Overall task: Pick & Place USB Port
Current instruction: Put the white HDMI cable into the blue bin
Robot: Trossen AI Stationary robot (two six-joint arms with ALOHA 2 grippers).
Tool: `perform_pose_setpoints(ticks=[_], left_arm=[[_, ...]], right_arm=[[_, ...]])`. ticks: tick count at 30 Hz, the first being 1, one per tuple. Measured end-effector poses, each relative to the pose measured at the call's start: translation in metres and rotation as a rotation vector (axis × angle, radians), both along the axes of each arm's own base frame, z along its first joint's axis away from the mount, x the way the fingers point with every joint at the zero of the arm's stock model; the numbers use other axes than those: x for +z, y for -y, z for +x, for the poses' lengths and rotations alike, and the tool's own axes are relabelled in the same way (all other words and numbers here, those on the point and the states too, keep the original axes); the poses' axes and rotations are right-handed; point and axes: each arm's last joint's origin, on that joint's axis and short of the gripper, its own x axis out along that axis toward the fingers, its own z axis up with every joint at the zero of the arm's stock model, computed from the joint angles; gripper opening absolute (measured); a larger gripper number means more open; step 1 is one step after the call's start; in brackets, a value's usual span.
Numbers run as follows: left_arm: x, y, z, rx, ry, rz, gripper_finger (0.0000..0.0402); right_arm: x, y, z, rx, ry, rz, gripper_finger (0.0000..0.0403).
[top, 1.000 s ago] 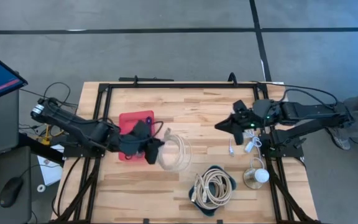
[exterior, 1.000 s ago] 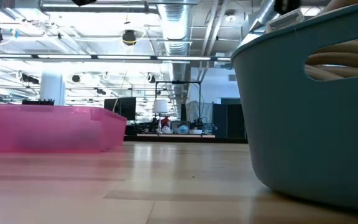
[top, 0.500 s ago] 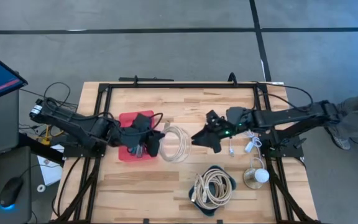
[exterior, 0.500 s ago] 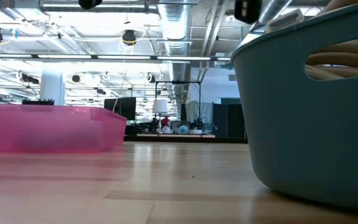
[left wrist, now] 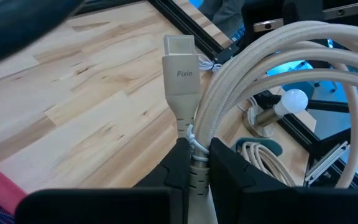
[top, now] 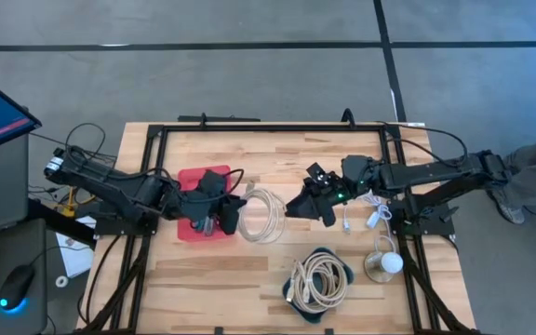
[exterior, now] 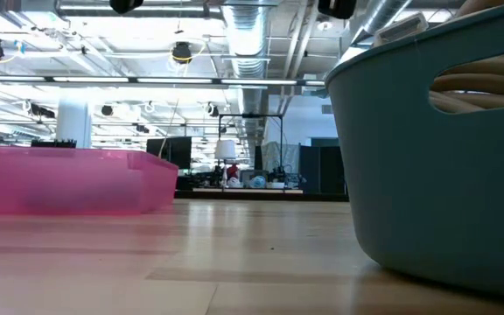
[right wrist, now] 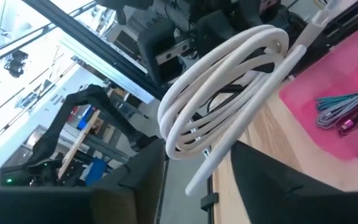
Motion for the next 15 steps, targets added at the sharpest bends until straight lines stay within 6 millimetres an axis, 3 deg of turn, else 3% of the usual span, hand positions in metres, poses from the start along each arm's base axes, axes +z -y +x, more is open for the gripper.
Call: perform_pose_setpoints(ticks=[9,15], left_arm=[[-0.0003,-0.0004,-0.0002,0.003,-0.005,0.004,0.0035],[0.0,-0.002,0.0004,0.009,-0.002,0.003,0.0035]], right_arm=[[-0.0075,-0.0006,0.0081,-0.001,-0.012,-0.007,0.0044],[-0.0085,-0.0006,0.0092,0.003,0.002,-0.046,0.0008]])
